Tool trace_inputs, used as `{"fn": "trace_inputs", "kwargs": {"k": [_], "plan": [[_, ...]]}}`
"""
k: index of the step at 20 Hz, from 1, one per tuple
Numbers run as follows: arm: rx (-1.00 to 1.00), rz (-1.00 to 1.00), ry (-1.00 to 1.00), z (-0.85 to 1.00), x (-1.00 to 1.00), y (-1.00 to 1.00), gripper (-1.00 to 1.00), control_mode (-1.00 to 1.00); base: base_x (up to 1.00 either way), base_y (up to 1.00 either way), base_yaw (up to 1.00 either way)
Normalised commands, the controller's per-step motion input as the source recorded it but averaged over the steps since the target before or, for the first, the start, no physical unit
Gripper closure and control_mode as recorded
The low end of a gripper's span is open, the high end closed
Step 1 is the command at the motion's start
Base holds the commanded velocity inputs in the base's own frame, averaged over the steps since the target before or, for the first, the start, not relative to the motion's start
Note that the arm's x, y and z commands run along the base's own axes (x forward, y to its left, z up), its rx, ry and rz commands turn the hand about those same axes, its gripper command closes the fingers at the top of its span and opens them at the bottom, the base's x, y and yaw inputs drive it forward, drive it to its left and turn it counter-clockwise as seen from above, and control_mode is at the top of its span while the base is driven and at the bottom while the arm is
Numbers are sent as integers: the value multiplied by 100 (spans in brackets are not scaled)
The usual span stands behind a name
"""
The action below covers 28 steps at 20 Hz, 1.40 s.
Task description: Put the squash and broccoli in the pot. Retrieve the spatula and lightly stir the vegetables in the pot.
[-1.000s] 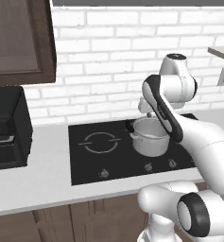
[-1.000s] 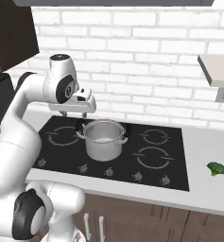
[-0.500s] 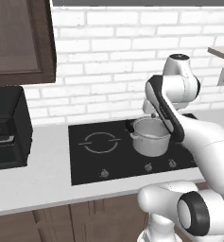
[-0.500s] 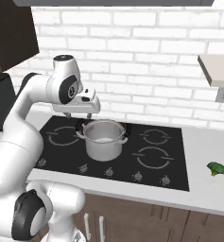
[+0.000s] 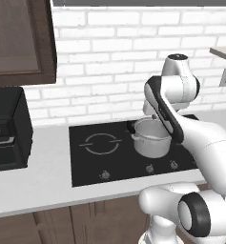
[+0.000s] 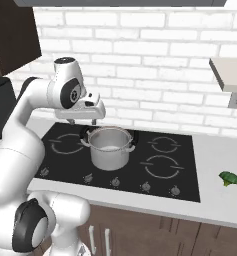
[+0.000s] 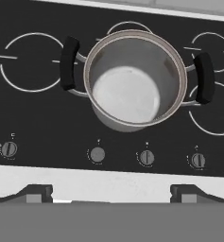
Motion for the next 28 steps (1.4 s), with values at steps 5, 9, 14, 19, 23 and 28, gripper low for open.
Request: {"fn": "trace_inputs", "kwargs": {"k": [5, 9, 14, 19, 23, 28], "plan": [[0, 0, 1, 0, 0, -10, -100, 100, 0, -12, 0], [0, 0, 0, 0, 0, 0, -100, 100, -10, -95, 0], [0, 0, 0, 0, 0, 0, -100, 100, -5, -91, 0], [0, 0, 0, 0, 0, 0, -100, 100, 0, -51, 0], [0, 0, 0, 0, 0, 0, -100, 100, 0, -13, 0], [0, 0, 0, 0, 0, 0, -100, 100, 0, -46, 6]]}}
